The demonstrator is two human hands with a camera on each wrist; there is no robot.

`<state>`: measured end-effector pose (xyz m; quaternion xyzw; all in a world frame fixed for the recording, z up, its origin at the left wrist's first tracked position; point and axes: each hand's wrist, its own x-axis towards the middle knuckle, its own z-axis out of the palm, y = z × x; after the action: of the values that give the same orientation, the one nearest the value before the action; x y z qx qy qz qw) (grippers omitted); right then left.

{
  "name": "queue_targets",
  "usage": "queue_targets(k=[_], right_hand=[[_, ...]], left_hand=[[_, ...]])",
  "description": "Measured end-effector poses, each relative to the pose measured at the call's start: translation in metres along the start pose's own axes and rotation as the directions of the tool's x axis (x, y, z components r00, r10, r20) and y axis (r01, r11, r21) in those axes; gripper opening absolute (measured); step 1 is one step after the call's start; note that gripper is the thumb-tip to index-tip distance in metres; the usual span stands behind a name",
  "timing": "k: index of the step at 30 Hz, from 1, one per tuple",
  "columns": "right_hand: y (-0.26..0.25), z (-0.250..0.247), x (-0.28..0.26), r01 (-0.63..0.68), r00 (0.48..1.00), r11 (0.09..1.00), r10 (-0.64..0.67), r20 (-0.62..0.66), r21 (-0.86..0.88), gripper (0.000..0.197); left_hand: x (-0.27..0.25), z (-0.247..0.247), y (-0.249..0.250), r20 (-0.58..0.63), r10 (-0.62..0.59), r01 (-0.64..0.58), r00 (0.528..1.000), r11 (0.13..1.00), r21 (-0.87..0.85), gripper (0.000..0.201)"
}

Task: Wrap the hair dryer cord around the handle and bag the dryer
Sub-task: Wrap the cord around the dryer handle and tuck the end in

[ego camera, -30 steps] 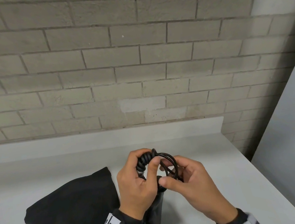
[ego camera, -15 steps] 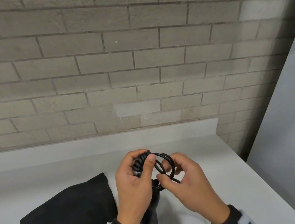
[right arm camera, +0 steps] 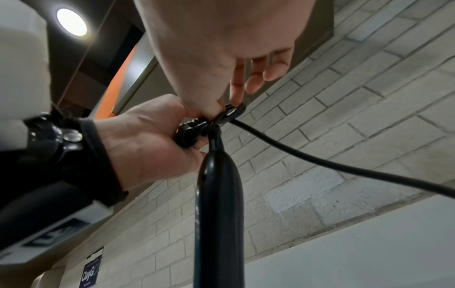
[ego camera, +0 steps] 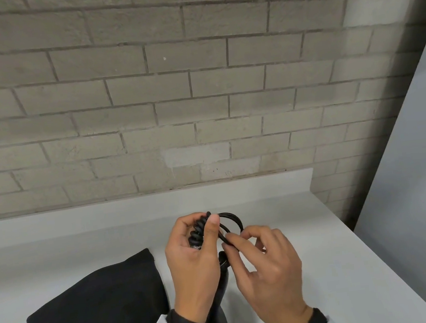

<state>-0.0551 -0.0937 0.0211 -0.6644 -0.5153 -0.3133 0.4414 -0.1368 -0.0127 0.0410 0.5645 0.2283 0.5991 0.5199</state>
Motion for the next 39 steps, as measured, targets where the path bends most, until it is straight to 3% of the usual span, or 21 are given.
queue_targets(k=[3, 6, 8, 12, 16, 18, 20, 21, 22, 24, 25, 29, 32, 36, 37, 39], right_hand=[[-0.006, -0.001, 0.0, -0.041, 0.996, 0.998, 0.037, 0.081, 0.052, 0.015], [-0.01, -0.006, 0.004, -0.257, 0.945, 0.948, 0.204, 0.256, 0.19, 0.015], [-0.011, -0.011, 0.01, -0.43, 0.863, 0.862, 0.304, 0.404, 0.268, 0.009], [-0.008, -0.033, 0.033, -0.682, 0.681, 0.638, 0.376, 0.628, 0.358, 0.012], [0.003, -0.052, 0.056, -0.89, 0.405, 0.333, 0.261, 0.876, 0.312, 0.021], [0.007, -0.054, 0.063, -0.933, 0.345, 0.183, 0.201, 0.917, 0.311, 0.024], [0.007, -0.054, 0.064, -0.936, 0.337, 0.173, 0.178, 0.924, 0.308, 0.029], [0.006, -0.054, 0.063, -0.921, 0.357, 0.237, 0.191, 0.914, 0.31, 0.031], [0.005, -0.054, 0.06, -0.886, 0.399, 0.341, 0.216, 0.891, 0.314, 0.031], [0.003, -0.055, 0.051, -0.764, 0.539, 0.545, 0.246, 0.806, 0.344, 0.021], [0.001, -0.054, 0.045, -0.72, 0.601, 0.584, 0.255, 0.757, 0.374, 0.015], [-0.006, -0.05, 0.031, -0.678, 0.701, 0.545, 0.279, 0.656, 0.493, 0.013], [0.001, -0.054, 0.035, -0.681, 0.704, 0.533, 0.286, 0.65, 0.502, 0.02], [0.016, -0.064, 0.042, -0.818, 0.552, 0.348, 0.25, 0.795, 0.459, 0.039], [0.02, -0.067, 0.04, -0.822, 0.544, 0.338, 0.225, 0.809, 0.458, 0.039], [0.025, -0.07, 0.033, -0.789, 0.592, 0.341, 0.202, 0.781, 0.51, 0.035]], left_hand=[[-0.002, 0.001, 0.0, 0.006, 0.034, -0.034, 0.999, 0.999, 0.014, 0.017], [-0.002, -0.001, -0.002, 0.035, 0.094, -0.095, 0.995, 0.994, 0.056, 0.016], [-0.001, -0.004, -0.005, 0.058, 0.132, -0.137, 0.99, 0.987, 0.081, 0.018], [0.006, -0.012, -0.012, 0.142, 0.239, -0.261, 0.961, 0.95, 0.169, 0.022], [0.012, -0.017, -0.016, 0.223, 0.352, -0.396, 0.909, 0.896, 0.202, 0.025], [0.012, -0.016, -0.018, 0.257, 0.4, -0.455, 0.88, 0.866, 0.207, 0.028], [0.013, -0.014, -0.019, 0.275, 0.416, -0.476, 0.867, 0.853, 0.213, 0.031], [0.014, -0.014, -0.02, 0.274, 0.412, -0.473, 0.869, 0.855, 0.213, 0.031], [0.015, -0.014, -0.02, 0.267, 0.403, -0.461, 0.875, 0.862, 0.212, 0.03], [0.017, -0.014, -0.021, 0.245, 0.385, -0.436, 0.89, 0.875, 0.209, 0.027], [0.018, -0.015, -0.021, 0.24, 0.384, -0.434, 0.892, 0.876, 0.21, 0.027], [0.019, -0.016, -0.022, 0.266, 0.39, -0.448, 0.882, 0.869, 0.21, 0.032], [0.018, -0.016, -0.022, 0.283, 0.388, -0.451, 0.877, 0.868, 0.209, 0.031], [0.018, -0.016, -0.022, 0.296, 0.384, -0.448, 0.875, 0.874, 0.19, 0.029], [0.017, -0.015, -0.022, 0.297, 0.377, -0.44, 0.877, 0.879, 0.183, 0.028], [0.017, -0.015, -0.023, 0.293, 0.36, -0.42, 0.885, 0.891, 0.171, 0.024]])
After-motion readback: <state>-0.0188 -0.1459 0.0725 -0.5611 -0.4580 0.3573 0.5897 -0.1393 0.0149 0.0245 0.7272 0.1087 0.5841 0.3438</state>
